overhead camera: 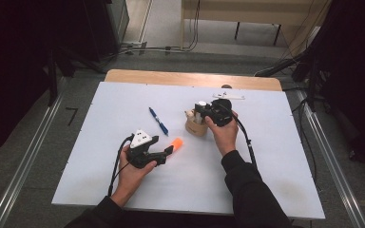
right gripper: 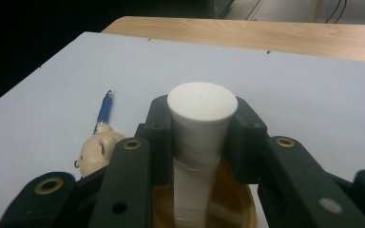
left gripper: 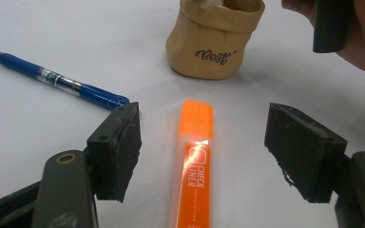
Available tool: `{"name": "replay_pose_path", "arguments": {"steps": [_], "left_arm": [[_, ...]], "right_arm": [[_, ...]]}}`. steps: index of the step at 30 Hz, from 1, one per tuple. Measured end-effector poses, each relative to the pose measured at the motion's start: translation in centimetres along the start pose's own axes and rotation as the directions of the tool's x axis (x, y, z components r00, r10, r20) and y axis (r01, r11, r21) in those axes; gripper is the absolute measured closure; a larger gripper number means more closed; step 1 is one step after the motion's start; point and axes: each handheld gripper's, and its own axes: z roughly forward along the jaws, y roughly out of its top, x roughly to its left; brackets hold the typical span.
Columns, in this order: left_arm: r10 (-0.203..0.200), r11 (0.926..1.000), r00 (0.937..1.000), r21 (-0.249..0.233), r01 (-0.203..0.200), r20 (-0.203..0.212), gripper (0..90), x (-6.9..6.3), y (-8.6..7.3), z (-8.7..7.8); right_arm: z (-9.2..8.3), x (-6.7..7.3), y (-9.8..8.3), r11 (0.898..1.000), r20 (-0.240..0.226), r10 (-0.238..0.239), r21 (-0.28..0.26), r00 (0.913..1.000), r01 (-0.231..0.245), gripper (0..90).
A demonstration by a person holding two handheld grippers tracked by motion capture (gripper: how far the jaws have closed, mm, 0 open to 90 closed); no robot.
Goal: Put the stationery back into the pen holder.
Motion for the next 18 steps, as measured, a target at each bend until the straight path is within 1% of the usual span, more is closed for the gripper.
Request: {"name": "replay_pose_path", "arguments": {"steps": [2, 4, 10, 14, 17, 18], "left_arm": [[0.000, 1.0000, 1.0000, 0.000, 0.000, 0.000, 28.7, 0.02, 0.00, 0.00], [-0.001, 1.0000, 1.0000, -0.001, 0.001, 0.001, 28.8, 0.02, 0.00, 0.00], [-0.002, 1.0000, 1.0000, -0.001, 0.002, 0.001, 28.8, -0.02, -0.02, 0.04], [-0.001, 1.0000, 1.0000, 0.000, 0.001, -0.001, 28.7, -0.02, -0.02, 0.03], [-0.001, 1.0000, 1.0000, 0.001, 0.001, -0.005, 28.7, 0.00, -0.06, 0.10], [0.000, 1.0000, 1.0000, 0.003, 0.000, -0.007, 28.7, 0.01, -0.07, 0.11]], "right_arm": [[0.07, 0.00, -0.04, 1.000, -0.001, -0.003, -0.001, 1.0000, 0.003, 62.8], [0.11, 0.06, -0.03, 1.000, -0.006, -0.005, -0.005, 1.0000, 0.005, 56.4], [-0.07, -0.02, 0.05, 1.000, 0.009, 0.005, -0.011, 0.9999, -0.005, 46.7], [-0.18, -0.30, 0.10, 1.000, -0.007, 0.021, -0.011, 0.9998, -0.021, 41.2], [-0.44, -0.25, 0.19, 0.999, -0.017, 0.027, -0.018, 0.9995, -0.028, 36.1], [-0.56, -0.22, 0.24, 0.999, -0.021, 0.029, -0.024, 0.9994, -0.029, 35.6]]}}
